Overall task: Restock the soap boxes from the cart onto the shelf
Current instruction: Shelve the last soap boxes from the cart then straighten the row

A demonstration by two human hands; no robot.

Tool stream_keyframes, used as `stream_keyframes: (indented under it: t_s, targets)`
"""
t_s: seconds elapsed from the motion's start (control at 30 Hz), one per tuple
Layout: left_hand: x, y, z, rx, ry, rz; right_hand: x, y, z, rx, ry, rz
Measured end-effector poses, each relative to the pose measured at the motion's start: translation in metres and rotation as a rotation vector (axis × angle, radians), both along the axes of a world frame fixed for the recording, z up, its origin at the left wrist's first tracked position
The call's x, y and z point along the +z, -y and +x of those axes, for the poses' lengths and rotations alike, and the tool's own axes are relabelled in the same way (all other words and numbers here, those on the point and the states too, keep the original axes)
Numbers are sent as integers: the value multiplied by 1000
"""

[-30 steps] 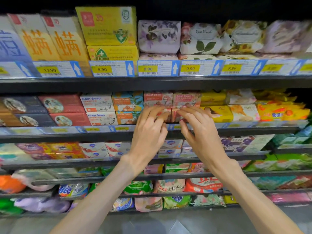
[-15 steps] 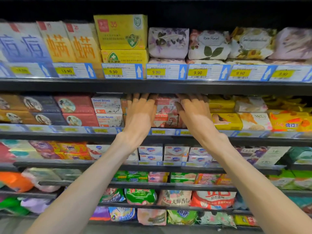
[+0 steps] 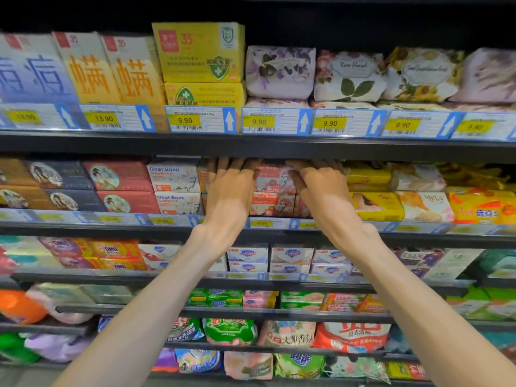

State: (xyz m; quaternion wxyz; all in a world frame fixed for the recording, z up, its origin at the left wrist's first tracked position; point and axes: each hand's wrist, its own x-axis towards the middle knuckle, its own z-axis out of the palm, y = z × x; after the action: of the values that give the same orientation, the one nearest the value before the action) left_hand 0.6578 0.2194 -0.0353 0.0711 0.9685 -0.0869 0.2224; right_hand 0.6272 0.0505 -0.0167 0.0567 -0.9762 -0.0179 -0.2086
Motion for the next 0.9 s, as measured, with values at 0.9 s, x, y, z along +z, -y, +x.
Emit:
stream_keyframes:
  t_s: [0.9]
  targets:
    - [-37,62,-60,-586,268,-125,-41,64,-72,198,347,157]
